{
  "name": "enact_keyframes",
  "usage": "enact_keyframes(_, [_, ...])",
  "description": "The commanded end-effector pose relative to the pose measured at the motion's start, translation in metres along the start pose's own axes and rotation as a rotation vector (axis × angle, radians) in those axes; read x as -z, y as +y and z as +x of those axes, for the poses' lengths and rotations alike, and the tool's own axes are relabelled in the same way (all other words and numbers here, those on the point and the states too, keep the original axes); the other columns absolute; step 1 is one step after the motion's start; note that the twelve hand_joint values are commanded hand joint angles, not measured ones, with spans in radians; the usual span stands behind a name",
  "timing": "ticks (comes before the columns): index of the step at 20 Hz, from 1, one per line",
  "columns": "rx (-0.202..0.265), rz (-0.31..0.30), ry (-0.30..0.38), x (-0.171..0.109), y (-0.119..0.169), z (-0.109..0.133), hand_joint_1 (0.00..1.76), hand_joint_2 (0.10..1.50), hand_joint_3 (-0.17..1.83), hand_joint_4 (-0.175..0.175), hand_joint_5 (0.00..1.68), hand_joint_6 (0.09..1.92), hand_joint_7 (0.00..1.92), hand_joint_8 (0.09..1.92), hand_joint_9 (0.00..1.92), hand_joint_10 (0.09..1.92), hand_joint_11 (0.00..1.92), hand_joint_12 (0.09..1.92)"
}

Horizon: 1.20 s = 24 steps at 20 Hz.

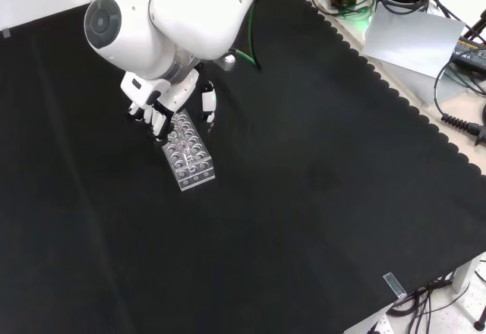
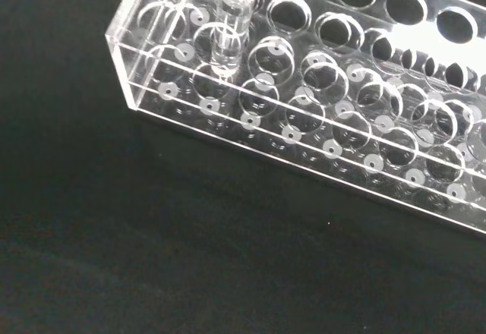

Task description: Pick up the test tube.

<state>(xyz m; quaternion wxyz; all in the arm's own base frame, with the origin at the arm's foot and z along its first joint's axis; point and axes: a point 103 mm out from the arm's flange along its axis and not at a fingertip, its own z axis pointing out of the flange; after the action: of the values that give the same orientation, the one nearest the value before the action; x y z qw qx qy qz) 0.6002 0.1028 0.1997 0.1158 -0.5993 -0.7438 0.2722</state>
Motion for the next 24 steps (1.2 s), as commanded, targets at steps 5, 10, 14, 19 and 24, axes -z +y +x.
enact_keyframes(5, [-0.027,0.012,0.064,-0.008,0.006,-0.001,0.84,0.8,0.41,-0.156,0.43,0.6,0.8,0.88,0.6,0.79,0.04,1.57])
enact_keyframes(10, [-0.023,-0.004,0.091,-0.006,0.008,0.004,0.85,0.78,0.46,-0.161,0.46,0.63,0.86,0.87,0.65,0.76,0.07,1.56])
enact_keyframes(14, [-0.017,-0.011,0.099,-0.007,0.009,0.003,0.87,0.77,0.48,-0.166,0.5,0.67,0.91,0.87,0.69,0.75,0.11,1.55])
enact_keyframes(19, [-0.035,-0.028,0.081,-0.005,0.015,0.008,0.91,0.74,0.53,-0.175,0.65,0.71,1.08,0.81,0.81,0.68,0.19,1.51])
enact_keyframes(24, [-0.041,-0.054,0.142,-0.003,0.02,0.014,0.94,0.72,0.57,-0.175,0.78,0.71,1.22,0.76,0.95,0.61,0.27,1.48])
